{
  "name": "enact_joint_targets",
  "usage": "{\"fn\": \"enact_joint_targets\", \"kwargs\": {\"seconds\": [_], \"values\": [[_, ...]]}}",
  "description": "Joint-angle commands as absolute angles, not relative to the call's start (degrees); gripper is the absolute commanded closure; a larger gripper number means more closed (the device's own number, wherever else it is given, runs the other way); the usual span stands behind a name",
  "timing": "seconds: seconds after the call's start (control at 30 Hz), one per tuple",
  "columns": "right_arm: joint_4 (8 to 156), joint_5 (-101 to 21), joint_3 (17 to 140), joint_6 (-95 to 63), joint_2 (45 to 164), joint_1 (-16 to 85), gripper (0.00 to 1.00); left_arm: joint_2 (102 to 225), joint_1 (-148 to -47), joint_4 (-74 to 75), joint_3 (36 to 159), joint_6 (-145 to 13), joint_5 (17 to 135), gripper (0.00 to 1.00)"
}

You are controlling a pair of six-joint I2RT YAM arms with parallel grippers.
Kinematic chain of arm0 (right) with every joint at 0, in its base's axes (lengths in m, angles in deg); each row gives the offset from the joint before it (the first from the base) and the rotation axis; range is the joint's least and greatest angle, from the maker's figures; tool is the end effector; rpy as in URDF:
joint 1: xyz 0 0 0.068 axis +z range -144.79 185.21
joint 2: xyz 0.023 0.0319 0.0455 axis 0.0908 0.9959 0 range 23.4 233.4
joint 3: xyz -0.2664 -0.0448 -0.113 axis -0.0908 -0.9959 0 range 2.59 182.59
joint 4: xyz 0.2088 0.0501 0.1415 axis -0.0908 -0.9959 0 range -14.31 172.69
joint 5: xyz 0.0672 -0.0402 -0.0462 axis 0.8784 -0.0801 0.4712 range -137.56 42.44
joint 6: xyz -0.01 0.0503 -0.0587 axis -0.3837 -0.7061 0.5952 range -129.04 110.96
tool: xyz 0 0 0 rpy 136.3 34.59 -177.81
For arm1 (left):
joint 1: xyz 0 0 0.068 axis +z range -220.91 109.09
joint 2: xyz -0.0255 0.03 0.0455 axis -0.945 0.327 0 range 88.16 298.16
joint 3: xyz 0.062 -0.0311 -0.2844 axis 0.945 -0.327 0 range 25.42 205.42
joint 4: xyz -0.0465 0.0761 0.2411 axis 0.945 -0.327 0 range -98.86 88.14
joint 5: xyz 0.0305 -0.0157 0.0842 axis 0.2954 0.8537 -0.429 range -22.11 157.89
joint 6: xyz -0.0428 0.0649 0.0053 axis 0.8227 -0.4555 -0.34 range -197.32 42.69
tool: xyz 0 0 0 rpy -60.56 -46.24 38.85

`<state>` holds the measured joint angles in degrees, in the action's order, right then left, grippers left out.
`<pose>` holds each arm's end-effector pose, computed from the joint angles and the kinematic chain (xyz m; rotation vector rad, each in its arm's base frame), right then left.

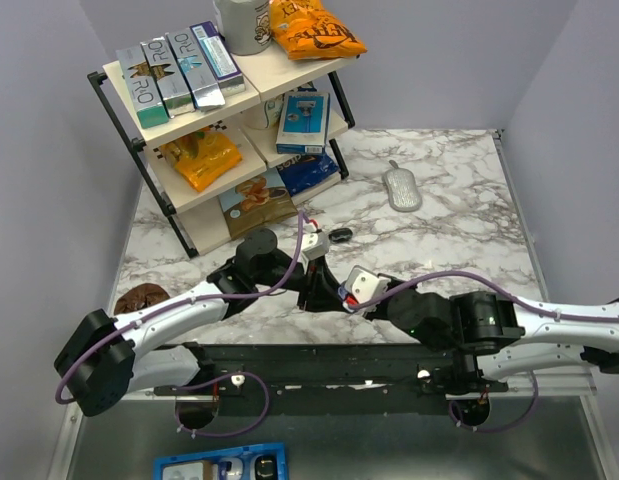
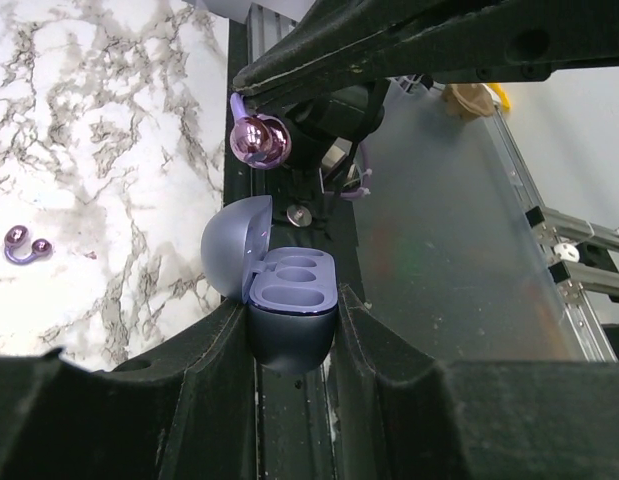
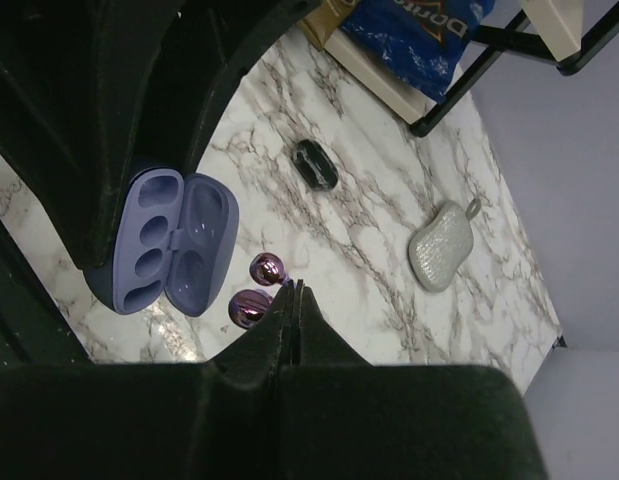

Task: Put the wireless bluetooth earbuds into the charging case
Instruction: Place the earbud in the charging case.

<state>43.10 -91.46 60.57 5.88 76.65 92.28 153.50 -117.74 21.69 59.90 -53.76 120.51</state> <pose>0.0556 0.1819 0.3515 -1.2590 1.5482 -0.0358 0.1337 -0.2198 0.2858 1.1259 1.5992 -1.6341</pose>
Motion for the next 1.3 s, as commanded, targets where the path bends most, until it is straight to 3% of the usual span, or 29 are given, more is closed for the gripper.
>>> {"fn": "enact_joint_targets", "kwargs": {"seconds": [0.0,1.27], "values": [[46.3,-91.9,59.7,7.3,76.4,93.6,0.99,154.0,-117.2,24.1,61.4,-56.0,123.6,1.0],[47.3,-95.5,57.3,1.7,79.8,98.7,0.99,153.8,-115.7,27.7,60.8,-55.0,122.8,1.0]]}}
